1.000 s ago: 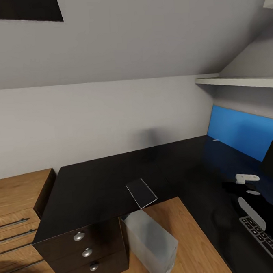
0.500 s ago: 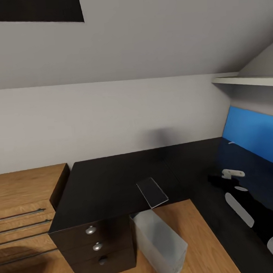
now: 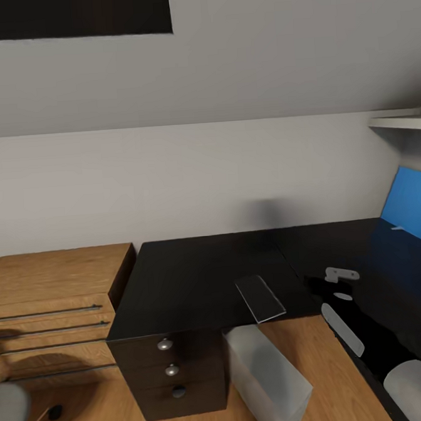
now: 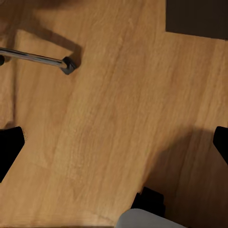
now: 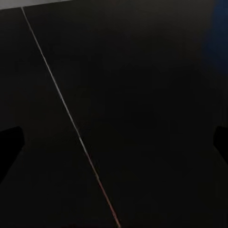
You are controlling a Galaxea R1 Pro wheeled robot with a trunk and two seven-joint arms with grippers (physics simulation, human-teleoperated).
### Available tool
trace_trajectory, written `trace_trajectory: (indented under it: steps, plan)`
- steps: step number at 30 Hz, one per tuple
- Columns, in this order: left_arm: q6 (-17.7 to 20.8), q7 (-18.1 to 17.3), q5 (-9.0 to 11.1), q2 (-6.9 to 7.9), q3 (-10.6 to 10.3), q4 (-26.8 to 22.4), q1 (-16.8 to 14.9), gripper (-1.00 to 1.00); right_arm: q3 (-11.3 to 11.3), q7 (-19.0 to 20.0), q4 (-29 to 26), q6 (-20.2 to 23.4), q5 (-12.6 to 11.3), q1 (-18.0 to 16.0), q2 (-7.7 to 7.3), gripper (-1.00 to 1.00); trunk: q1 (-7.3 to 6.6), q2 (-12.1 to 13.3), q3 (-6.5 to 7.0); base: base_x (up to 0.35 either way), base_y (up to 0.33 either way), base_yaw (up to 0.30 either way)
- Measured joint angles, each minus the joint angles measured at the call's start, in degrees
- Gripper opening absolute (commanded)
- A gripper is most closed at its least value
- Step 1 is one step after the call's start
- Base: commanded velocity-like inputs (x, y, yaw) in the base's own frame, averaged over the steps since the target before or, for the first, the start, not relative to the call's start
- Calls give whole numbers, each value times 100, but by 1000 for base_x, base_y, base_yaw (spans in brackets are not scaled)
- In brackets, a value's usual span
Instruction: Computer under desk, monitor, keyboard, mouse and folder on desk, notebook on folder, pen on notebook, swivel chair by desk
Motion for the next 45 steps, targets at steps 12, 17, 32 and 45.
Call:
trace_trajectory:
  steps: [12, 17, 32, 45]
  plan:
    - [-9, -6, 2, 0, 6, 0, 3, 100, 52, -247, 8, -19, 7, 13, 123, 100, 0, 0, -12, 0, 0, 268]
    - [-9, -8, 2, 0, 4, 0, 3, 100, 55, -250, 11, -20, 7, 14, 129, 100, 0, 0, -26, 0, 17, 267]
    - [-9, -1, 2, 0, 1, 0, 2, 100, 316, -534, 27, -32, 489, 25, 483, 100, 0, 0, -76, 0, 3, 259]
    - [-10, -2, -4, -1, 1, 3, 2, 100, 387, -815, 7, -30, 768, 112, 684, 100, 2, 0, -86, -30, 25, 27]
